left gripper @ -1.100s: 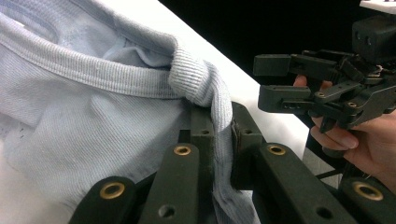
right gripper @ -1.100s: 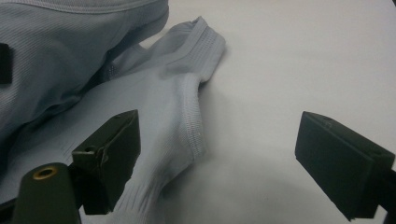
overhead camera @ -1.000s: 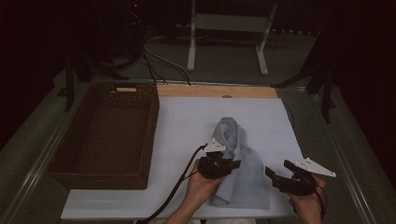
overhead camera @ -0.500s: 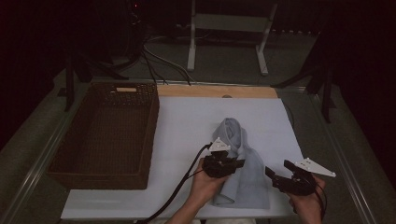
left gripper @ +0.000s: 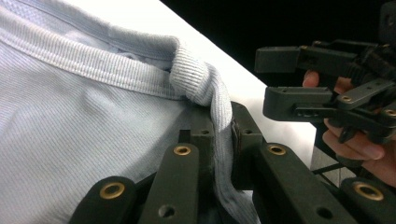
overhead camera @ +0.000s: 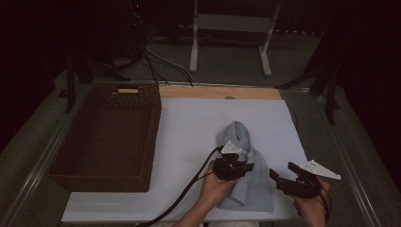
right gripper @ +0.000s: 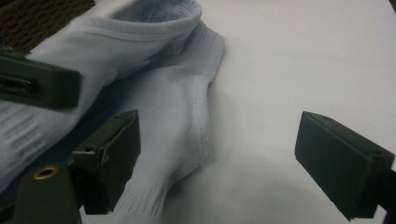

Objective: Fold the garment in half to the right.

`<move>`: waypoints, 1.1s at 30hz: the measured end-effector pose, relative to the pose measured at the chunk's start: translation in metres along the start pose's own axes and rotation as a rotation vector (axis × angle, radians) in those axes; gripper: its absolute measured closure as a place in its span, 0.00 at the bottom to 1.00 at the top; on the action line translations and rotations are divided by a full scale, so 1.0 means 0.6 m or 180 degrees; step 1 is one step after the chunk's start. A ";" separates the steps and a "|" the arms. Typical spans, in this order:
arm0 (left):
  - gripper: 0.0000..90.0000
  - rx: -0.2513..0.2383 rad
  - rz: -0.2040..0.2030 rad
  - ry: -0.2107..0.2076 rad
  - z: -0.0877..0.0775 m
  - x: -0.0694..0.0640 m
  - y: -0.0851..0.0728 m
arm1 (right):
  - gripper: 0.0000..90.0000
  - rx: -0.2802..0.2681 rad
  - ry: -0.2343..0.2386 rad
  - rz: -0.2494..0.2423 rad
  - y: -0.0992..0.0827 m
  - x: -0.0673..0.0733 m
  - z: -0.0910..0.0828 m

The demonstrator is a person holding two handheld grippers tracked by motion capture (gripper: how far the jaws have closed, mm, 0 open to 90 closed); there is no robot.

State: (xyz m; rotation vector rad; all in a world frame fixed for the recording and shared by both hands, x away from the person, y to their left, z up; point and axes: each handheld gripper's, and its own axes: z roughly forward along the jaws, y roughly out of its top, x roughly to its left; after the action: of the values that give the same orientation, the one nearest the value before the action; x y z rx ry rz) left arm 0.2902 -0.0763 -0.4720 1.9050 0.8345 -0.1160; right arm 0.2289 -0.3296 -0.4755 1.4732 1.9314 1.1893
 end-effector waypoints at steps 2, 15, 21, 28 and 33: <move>0.93 0.0014 -0.0020 -0.0019 0.004 0.002 -0.001 | 0.16 0.0001 -0.0005 -0.0002 0.000 0.000 0.000; 0.38 -0.0112 -0.0033 0.0036 -0.009 0.012 0.002 | 0.16 -0.0004 0.0029 -0.0016 0.001 0.007 0.001; 0.25 -0.0133 -0.0034 0.0169 -0.021 0.019 0.002 | 0.16 0.0003 0.0049 -0.0026 0.002 0.012 0.004; 0.11 -0.0112 0.0011 0.0225 -0.032 0.024 0.002 | 0.16 0.0012 0.0076 -0.0036 0.003 0.018 0.008; 0.04 -0.0074 0.0141 0.0396 -0.039 0.026 0.002 | 0.16 0.0011 0.0101 -0.0044 0.005 0.023 0.010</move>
State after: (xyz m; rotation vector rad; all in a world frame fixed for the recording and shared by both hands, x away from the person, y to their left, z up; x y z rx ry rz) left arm 0.2963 -0.0496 -0.4664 1.9227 0.8722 0.0397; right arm 0.2303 -0.3144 -0.4742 1.4487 1.9623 1.2106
